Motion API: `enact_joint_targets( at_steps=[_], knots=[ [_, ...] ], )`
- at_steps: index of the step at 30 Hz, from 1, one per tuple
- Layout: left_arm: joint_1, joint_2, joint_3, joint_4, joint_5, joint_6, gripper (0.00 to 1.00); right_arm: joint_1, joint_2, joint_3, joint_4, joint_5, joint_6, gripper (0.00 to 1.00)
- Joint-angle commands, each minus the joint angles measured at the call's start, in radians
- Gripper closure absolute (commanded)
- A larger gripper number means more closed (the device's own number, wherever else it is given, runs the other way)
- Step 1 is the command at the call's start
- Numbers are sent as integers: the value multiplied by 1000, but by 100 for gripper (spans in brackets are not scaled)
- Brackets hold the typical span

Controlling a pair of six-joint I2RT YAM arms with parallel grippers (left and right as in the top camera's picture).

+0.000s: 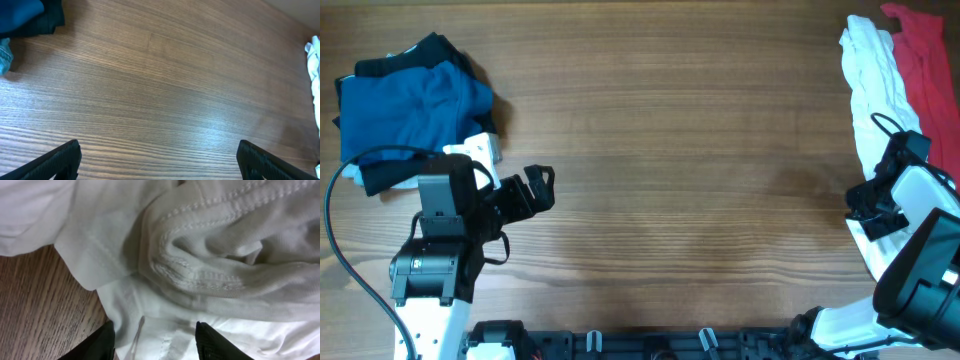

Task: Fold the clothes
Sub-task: 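Grasp the white shirt with the right gripper and drag it leftward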

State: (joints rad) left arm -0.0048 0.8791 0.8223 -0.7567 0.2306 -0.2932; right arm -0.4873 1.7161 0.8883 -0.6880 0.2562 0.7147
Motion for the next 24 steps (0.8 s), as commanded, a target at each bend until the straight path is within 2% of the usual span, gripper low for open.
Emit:
enact_joint_targets(
  at_steps=[1,3,4,8,15,19,24],
  knots=[
    [-4,-2,21,1,3,17,0,-5,98,-115,-10,-2,14,59],
    [-4,-2,21,0,3,17,0,-5,98,-125,-4,-3,14,92],
    [-4,-2,21,0,3,17,0,-5,98,-129,-3,-6,14,96],
    [-4,-2,21,0,3,17,0,-5,98,-136,0,-35,6,96],
    [-4,-2,21,8,-19,18,0,13,21,-108,-2,-154,-175,96],
    [-4,-2,21,11,-23,17,0,87,-137,-54,-55,-219,-286,96],
    [-4,-2,21,29,-22,17,0,286,-382,-7,-95,-322,-369,96]
  ],
)
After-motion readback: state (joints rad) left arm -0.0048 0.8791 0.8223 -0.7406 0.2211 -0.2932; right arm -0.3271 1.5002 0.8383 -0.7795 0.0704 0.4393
